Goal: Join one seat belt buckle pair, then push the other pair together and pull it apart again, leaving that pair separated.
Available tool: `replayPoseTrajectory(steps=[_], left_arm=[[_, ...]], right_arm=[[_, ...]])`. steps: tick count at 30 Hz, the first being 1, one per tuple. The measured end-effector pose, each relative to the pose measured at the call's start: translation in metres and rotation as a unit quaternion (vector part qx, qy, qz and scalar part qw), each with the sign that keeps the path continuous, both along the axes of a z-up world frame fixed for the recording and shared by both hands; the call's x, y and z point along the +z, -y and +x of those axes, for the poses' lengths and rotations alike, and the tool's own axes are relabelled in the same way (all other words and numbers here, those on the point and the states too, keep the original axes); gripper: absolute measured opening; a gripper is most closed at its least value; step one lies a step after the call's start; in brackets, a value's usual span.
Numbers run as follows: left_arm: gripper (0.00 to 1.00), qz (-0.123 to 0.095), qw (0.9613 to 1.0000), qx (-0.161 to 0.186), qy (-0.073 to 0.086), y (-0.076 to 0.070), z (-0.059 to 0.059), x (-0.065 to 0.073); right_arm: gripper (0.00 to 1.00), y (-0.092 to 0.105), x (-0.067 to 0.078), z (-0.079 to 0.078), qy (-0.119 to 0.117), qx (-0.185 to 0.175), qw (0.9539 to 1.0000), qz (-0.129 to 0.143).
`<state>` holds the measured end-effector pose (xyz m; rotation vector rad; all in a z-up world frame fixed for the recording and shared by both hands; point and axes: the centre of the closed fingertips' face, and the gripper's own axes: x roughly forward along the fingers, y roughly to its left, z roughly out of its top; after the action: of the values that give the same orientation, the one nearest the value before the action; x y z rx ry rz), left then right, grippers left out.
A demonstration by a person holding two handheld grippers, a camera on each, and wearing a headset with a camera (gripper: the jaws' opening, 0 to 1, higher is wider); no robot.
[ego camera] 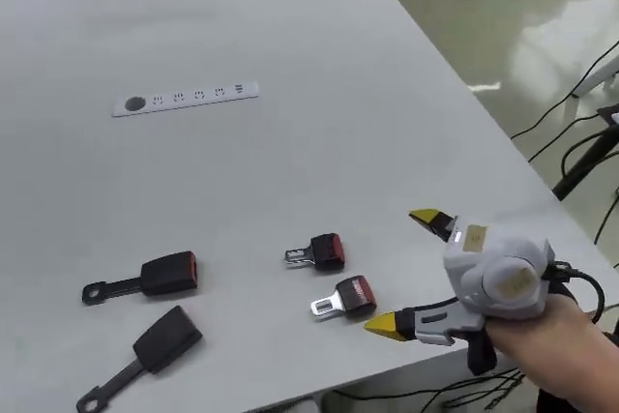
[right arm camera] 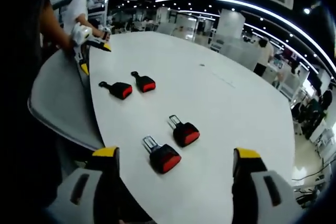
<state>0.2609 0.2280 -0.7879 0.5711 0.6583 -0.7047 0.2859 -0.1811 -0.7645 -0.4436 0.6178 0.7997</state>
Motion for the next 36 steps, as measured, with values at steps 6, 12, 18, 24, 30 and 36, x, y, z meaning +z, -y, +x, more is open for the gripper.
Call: replayPoseTrajectory(steps=[6,12,18,24,30,36], left_arm=[[0.89,0.003,1.0,0.001,-0.009,-0.001,-0.002,0.001],[0.86,-0.016,0.9985,-0.012,-0.051,0.003,-0.011,-0.004],[0.77,-0.015,0.9978,-0.003,-0.064,0.012,-0.006,0.002],[0.74,0.021,0.9971,-0.04,-0.061,0.036,0.003,0.003],[0.67,0.037,0.9953,-0.059,-0.067,0.053,0.01,-0.007],[0.59,0.035,0.9948,-0.024,-0.092,0.062,0.023,-0.019]], right_arm=[[0.77,-0.012,-0.008,0.002,0.004,0.044,0.9989,-0.013],[0.63,-0.024,-0.011,0.002,0.008,0.096,0.9945,-0.04],[0.58,-0.027,-0.021,-0.001,0.012,0.149,0.9853,-0.082],[0.55,-0.024,-0.031,-0.003,-0.008,0.146,0.9863,-0.077],[0.53,-0.022,-0.035,-0.002,-0.01,0.159,0.983,-0.091],[0.5,-0.024,-0.038,0.005,-0.011,0.164,0.9819,-0.094]])
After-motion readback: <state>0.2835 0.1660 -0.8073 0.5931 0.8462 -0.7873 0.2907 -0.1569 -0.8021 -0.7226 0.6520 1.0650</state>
